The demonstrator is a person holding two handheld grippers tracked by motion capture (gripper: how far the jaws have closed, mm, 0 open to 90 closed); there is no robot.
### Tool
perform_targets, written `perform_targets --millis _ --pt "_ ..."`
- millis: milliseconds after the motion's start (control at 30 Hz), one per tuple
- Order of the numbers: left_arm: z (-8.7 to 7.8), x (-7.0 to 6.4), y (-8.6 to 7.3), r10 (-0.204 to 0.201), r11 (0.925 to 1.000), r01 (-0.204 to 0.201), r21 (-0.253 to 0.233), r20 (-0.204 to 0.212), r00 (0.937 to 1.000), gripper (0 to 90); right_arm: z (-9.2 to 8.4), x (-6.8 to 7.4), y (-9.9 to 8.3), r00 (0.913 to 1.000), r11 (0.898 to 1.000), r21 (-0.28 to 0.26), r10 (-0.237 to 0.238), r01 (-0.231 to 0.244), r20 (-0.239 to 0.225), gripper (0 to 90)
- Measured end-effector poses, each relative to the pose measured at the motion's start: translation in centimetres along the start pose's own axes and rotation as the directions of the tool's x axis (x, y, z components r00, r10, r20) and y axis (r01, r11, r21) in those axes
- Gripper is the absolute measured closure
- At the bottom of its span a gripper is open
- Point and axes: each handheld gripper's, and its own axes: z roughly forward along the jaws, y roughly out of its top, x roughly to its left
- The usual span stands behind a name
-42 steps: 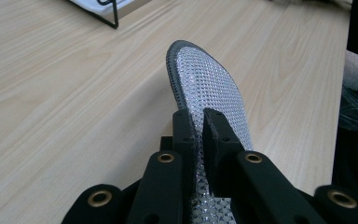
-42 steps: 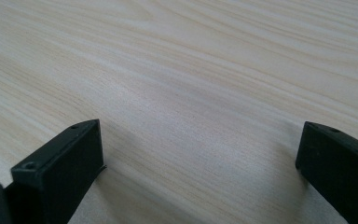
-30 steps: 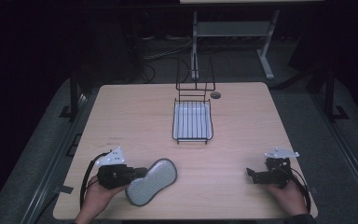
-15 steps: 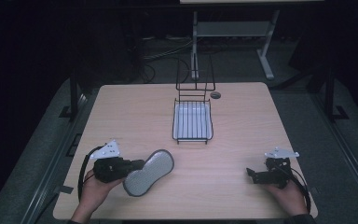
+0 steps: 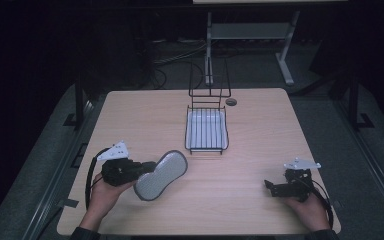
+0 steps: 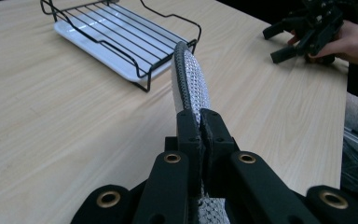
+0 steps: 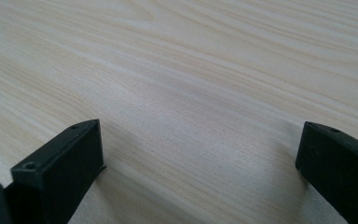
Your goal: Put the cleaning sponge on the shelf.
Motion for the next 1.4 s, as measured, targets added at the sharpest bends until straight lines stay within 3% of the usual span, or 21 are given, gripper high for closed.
perform_targets --millis 800,1033,1400 --pt "1.2 2.5 3.4 -0.014 0.9964 0.012 -0.085 -0.022 0.9997 87.6 0.0 0.0 0.0 1.0 1.0 0.0 0.001 -0.001 0.0 0.0" --pt "2.0 3.7 5.5 -0.012 0.9925 0.009 -0.122 -0.028 0.9995 87.6 0.0 0.0 0.0 1.0 1.0 0.0 0.001 -0.001 -0.002 0.0" --pt "4.3 5.1 8.0 -0.011 0.9915 0.01 -0.129 -0.012 0.9999 87.6 0.0 0.0 0.0 1.0 1.0 0.0 0.001 -0.001 0.0 0.1"
